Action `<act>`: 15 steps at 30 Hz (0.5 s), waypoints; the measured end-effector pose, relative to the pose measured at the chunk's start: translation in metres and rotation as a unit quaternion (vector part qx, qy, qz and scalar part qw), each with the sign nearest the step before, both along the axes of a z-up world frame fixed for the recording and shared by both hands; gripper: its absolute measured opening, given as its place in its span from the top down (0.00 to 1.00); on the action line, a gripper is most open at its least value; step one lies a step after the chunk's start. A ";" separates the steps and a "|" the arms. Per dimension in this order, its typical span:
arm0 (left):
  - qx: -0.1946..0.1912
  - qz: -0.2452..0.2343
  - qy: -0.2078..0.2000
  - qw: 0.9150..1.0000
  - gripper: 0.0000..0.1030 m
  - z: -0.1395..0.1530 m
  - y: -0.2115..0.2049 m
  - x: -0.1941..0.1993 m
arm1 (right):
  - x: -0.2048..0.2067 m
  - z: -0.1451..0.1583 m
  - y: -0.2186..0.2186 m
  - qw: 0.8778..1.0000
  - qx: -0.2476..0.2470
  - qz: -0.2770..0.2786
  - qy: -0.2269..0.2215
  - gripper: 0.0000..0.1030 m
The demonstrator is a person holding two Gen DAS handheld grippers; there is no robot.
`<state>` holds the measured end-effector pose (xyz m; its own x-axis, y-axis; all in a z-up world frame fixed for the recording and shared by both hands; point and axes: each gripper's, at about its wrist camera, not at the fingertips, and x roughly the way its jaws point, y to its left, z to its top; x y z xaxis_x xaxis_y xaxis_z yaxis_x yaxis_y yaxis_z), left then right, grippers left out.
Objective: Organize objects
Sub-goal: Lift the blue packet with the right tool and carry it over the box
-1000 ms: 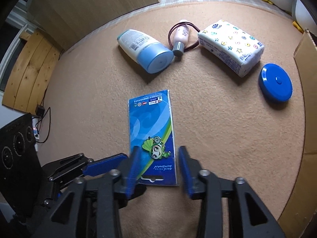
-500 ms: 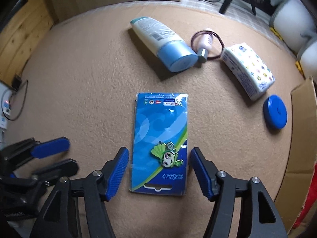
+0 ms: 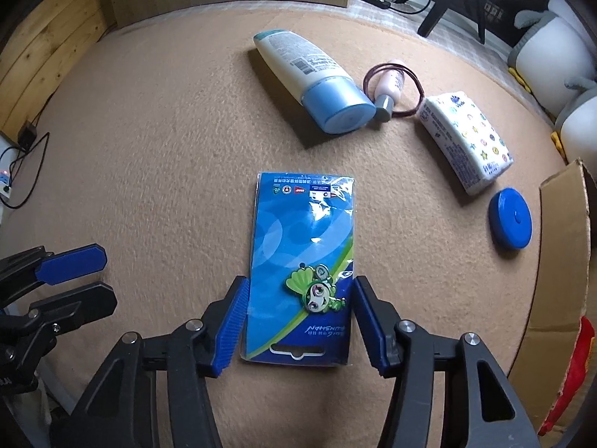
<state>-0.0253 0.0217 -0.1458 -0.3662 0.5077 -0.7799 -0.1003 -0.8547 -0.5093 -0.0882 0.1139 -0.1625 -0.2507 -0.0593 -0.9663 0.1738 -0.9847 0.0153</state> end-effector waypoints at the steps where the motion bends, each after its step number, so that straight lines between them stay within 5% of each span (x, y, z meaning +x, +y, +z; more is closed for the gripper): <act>1: -0.001 -0.002 0.000 1.000 0.54 0.000 0.001 0.000 | 0.001 0.001 0.001 1.000 -0.001 0.000 0.001 0.50; 15: -0.013 -0.019 -0.002 1.000 0.54 0.003 0.025 0.001 | 0.024 0.031 0.050 0.998 -0.032 -0.044 0.041 0.50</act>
